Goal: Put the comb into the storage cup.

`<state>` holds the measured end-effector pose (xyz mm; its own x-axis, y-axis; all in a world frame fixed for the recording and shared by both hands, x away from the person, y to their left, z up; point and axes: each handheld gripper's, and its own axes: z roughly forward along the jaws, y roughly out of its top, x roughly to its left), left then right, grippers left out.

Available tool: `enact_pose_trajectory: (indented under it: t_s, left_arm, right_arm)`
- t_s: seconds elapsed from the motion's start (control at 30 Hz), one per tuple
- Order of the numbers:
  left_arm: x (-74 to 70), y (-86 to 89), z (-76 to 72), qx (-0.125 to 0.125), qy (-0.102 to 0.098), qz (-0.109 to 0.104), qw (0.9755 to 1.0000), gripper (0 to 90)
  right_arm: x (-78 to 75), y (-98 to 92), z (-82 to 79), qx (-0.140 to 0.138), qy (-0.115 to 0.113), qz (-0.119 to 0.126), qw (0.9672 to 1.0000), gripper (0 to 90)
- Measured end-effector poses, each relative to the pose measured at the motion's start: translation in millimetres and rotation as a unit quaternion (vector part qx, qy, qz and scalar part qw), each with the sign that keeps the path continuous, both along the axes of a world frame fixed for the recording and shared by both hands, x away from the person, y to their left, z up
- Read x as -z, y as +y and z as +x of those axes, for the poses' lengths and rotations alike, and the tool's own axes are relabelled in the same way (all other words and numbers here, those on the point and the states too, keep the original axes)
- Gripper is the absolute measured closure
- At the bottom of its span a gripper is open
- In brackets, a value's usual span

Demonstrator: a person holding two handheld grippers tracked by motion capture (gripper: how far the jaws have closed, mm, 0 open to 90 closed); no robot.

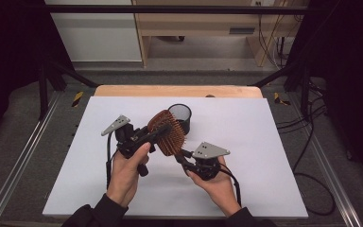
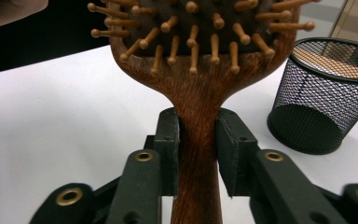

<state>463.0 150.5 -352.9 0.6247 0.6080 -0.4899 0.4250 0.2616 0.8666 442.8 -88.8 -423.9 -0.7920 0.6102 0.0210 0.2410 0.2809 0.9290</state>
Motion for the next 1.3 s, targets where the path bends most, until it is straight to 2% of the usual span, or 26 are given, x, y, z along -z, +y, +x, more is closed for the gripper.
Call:
enact_pose_trajectory:
  t_s: [0.07,0.1,0.2,0.3,0.47,0.6,0.8,1.07,1.2,1.3]
  left_arm:
    - [-0.4,0.4,1.3,-0.003,0.001,-0.001,1.0,52.6]
    - [-0.8,1.0,2.0,-0.005,0.002,-0.002,1.0,52.6]
    - [-3.5,3.0,3.3,-0.012,-0.007,0.001,0.9999,52.5]
    - [-6.9,5.9,3.4,-0.018,-0.016,0.003,0.9997,52.5]
    - [-10.8,8.2,5.1,-0.033,-0.03,0.015,0.9989,52.5]
    - [-12.6,9.8,4.8,-0.042,-0.039,0.019,0.9982,52.4]
    - [-17.3,12.8,4.4,-0.049,-0.047,0.023,0.9974,52.4]
    - [-26.6,15.8,3.2,-0.046,-0.062,0.026,0.9967,52.3]
    - [-30.7,17.8,3.3,-0.048,-0.067,0.027,0.9963,52.3]
    - [-33.3,20.3,4.1,-0.048,-0.068,0.024,0.9962,52.2]
  right_arm:
    - [0.5,-0.7,0.8,0.016,-0.005,-0.005,0.9999,58.5]
    - [0.9,-1.3,1.0,0.023,-0.009,-0.007,0.9997,55.6]
    - [1.5,-4.4,1.9,0.03,0.0,0.0,0.9996,42.6]
    - [1.1,-8.8,1.3,0.037,-0.001,0.009,0.9993,32.6]
    - [2.9,-17.1,3.3,0.03,-0.007,0.025,0.9992,20.8]
    - [4.5,-22.4,5.3,0.03,-0.012,0.029,0.9991,16.3]
    - [4.2,-34.6,9.1,0.035,0.0,0.031,0.9989,12.5]
    - [6.1,-49.6,15.2,0.052,0.011,0.027,0.9982,11.0]
    - [4.6,-56.4,14.3,0.056,0.011,0.036,0.9977,8.7]
    - [4.3,-60.9,13.1,0.06,0.009,0.029,0.9977,7.8]
